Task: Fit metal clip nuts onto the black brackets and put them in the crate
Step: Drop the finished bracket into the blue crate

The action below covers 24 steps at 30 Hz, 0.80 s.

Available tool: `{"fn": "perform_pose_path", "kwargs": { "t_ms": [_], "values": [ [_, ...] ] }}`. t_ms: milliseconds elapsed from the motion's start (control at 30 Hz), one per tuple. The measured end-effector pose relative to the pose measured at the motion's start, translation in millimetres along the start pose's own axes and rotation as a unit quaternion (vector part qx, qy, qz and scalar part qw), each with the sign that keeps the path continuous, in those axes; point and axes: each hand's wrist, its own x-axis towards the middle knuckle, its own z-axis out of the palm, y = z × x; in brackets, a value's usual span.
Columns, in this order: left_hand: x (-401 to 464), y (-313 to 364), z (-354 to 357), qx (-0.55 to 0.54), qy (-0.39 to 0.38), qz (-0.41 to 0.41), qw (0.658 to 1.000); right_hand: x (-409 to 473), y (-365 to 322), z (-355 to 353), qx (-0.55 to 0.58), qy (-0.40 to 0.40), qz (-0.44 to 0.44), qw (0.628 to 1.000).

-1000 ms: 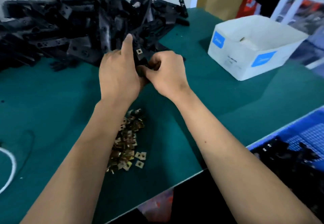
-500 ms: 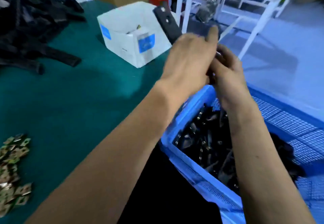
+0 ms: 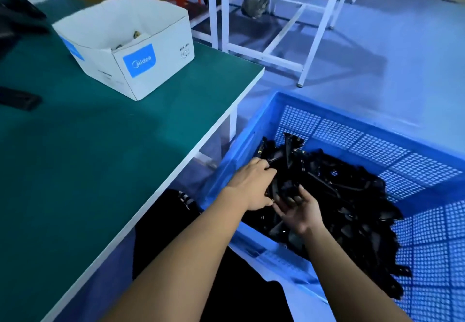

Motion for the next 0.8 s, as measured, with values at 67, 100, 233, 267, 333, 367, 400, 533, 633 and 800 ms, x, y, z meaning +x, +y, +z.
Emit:
{"fn": "perform_pose_path", "kwargs": {
  "t_ms": [67,100,233,267,333,367,400,533,633,800],
  "values": [
    [-5,-8,3,-0.009,-0.012,-0.029,0.999,8,11,-9,0.019,0.083,0.016,0.996],
    [-7,-11,3,-0.013,-0.012,-0.039,0.999,10,15,-10,0.034,0.122,0.016,0.992],
    [-9,-14,-13,-0.045,0.034,-0.05,0.997,6,25,10,0.044,0.203,-0.015,0.978],
    [-10,-14,-21,-0.053,0.052,-0.048,0.996,4,27,20,0.032,0.213,-0.031,0.976],
    [-11,-11,-40,-0.063,0.094,-0.035,0.993,-5,28,46,-0.072,0.268,-0.116,0.954],
    [-13,-10,-52,-0.068,0.122,-0.028,0.99,-13,26,63,-0.157,0.312,-0.179,0.92],
    [-15,-9,-65,-0.074,0.155,-0.022,0.985,-22,24,82,-0.255,0.337,-0.258,0.869],
    [-36,-19,-119,-0.135,0.329,-0.002,0.935,-74,20,160,-0.393,0.167,-0.568,0.703],
    [-69,-45,-154,-0.169,0.44,-0.03,0.881,-113,40,214,-0.412,0.025,-0.682,0.604],
    [-160,-115,-180,-0.152,0.551,-0.136,0.809,-163,122,300,-0.55,-0.173,-0.623,0.528]
  ]
}}
